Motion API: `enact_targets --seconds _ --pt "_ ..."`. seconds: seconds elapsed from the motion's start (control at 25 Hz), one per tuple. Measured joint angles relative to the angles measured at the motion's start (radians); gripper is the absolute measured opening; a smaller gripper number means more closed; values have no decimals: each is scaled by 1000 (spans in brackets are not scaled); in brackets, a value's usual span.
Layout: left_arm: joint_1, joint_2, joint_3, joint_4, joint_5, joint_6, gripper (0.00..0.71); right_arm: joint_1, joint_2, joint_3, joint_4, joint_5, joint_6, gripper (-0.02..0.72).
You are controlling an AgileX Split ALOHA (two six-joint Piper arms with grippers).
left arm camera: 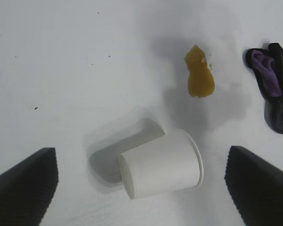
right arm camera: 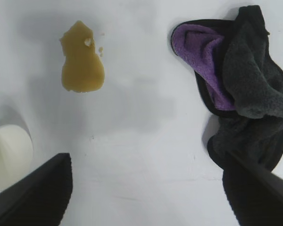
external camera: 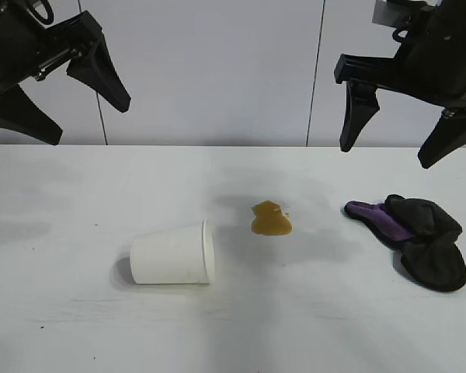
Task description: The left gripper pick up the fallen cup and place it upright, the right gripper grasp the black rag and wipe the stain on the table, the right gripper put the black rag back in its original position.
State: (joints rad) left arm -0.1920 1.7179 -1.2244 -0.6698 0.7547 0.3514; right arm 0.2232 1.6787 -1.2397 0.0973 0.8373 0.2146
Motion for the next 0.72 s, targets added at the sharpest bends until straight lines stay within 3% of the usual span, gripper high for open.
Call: enact_targets --seconds 0.72 --pt "0 0 0 0 -38 0 694 0 0 0 0 -1 0 601"
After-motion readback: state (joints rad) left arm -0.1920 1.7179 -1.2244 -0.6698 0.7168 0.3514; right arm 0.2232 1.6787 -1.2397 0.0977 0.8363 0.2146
